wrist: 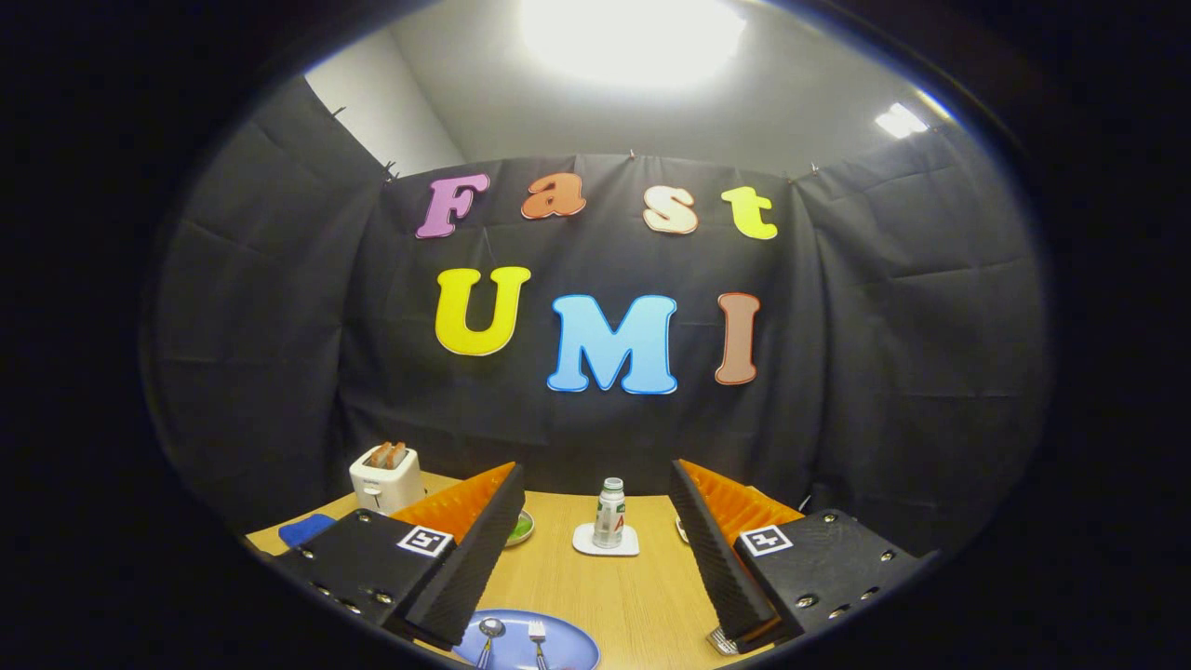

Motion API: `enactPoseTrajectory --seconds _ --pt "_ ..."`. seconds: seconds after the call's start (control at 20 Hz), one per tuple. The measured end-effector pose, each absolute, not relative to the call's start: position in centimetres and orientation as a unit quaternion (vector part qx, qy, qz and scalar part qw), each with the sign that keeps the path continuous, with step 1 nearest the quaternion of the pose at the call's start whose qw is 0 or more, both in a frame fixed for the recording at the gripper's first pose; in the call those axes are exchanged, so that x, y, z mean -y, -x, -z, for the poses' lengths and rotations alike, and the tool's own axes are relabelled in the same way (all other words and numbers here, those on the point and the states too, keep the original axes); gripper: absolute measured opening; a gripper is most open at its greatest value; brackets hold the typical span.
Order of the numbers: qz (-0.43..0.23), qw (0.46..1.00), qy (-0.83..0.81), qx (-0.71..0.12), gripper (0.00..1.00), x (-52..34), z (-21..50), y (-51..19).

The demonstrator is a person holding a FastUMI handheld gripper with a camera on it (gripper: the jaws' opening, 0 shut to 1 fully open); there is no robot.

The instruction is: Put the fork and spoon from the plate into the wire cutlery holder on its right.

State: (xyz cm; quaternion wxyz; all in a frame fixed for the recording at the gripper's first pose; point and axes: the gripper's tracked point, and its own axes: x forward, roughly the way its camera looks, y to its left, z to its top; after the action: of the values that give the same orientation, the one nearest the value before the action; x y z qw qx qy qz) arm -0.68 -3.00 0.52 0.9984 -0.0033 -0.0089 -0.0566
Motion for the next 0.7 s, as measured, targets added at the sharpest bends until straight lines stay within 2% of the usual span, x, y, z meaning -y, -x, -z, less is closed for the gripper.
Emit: enactPoseTrajectory --seconds 0.7 --pt "0.051 0.996 0.031 -0.06 0.96 1.9 3.6 0.7"
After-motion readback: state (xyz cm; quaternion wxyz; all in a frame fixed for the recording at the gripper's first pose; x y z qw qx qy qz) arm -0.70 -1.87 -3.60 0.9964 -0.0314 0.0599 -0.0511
